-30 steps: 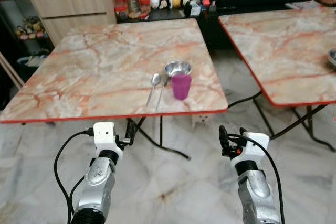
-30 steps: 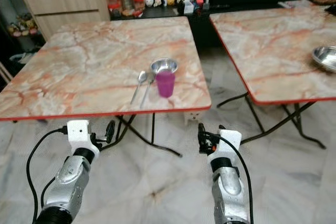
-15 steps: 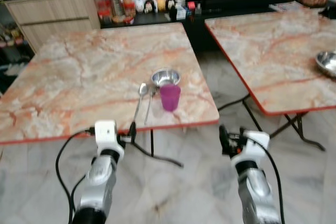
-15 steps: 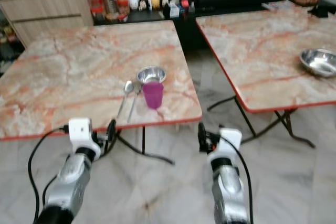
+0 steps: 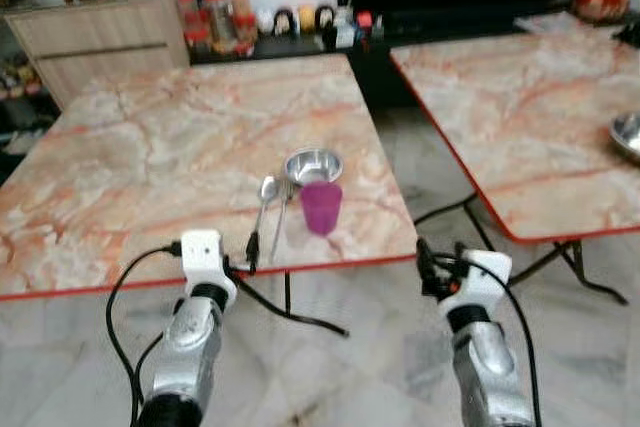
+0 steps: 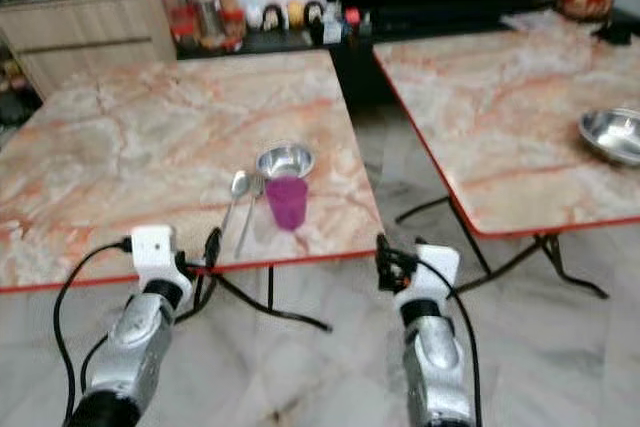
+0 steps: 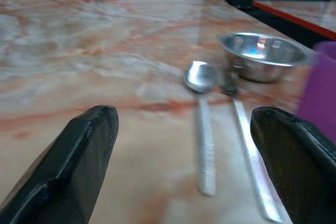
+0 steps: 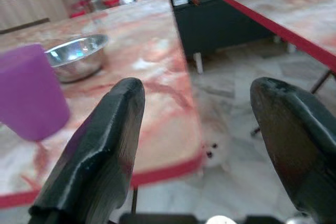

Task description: Setting the table

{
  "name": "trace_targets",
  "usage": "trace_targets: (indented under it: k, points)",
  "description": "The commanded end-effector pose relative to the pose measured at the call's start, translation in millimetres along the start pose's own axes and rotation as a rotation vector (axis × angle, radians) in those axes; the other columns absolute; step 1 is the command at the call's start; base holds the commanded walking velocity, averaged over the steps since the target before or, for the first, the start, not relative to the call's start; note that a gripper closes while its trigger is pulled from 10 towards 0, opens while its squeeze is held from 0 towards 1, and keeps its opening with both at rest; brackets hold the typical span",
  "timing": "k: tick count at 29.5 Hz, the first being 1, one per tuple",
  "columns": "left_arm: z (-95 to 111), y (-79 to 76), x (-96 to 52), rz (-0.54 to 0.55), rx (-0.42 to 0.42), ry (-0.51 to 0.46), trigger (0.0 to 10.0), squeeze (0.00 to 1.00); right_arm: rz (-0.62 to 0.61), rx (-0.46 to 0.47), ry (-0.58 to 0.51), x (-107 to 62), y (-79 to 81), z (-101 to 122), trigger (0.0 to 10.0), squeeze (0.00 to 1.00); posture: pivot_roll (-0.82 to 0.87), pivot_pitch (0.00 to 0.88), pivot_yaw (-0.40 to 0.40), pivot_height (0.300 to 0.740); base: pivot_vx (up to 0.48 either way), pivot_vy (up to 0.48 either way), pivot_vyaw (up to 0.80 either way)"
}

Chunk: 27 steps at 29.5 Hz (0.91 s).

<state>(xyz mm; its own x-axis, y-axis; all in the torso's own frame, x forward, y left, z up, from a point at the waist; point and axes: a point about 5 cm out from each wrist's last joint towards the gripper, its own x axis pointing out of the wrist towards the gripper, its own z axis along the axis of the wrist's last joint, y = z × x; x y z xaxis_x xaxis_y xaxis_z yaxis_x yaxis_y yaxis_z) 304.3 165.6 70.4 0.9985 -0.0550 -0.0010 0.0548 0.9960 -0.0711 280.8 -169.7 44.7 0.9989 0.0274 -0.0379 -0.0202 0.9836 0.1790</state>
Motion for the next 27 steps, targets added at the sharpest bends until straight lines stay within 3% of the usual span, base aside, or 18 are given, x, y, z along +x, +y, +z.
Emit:
trace_targets:
  k: [1,11,17,27]
  points:
    - [0.7,10.0,-1.3,0.024,0.015,-0.001,10.0,0.00,0.028,0.010,-0.010,3.4,10.6,1.8,10.0,0.00,-0.03,0.000,0.030,0.740,0.322,0.000,0.00]
    - [0.4,10.1,-1.8,0.022,0.017,0.002,10.0,0.00,0.027,0.018,-0.002,4.5,11.4,0.9,10.0,0.00,-0.03,0.000,0.031,0.740,0.317,0.000,0.00]
    - [0.7,10.4,-1.6,0.022,0.016,0.001,10.0,0.00,0.023,0.019,-0.017,5.0,11.8,2.7,10.0,0.00,-0.03,0.000,0.031,0.740,0.318,0.000,-0.59]
    - [-0.2,9.5,-2.3,0.019,0.016,0.006,10.0,0.00,0.024,0.020,-0.011,3.5,11.1,1.4,10.0,0.00,-0.03,0.000,0.030,0.740,0.314,0.000,0.00]
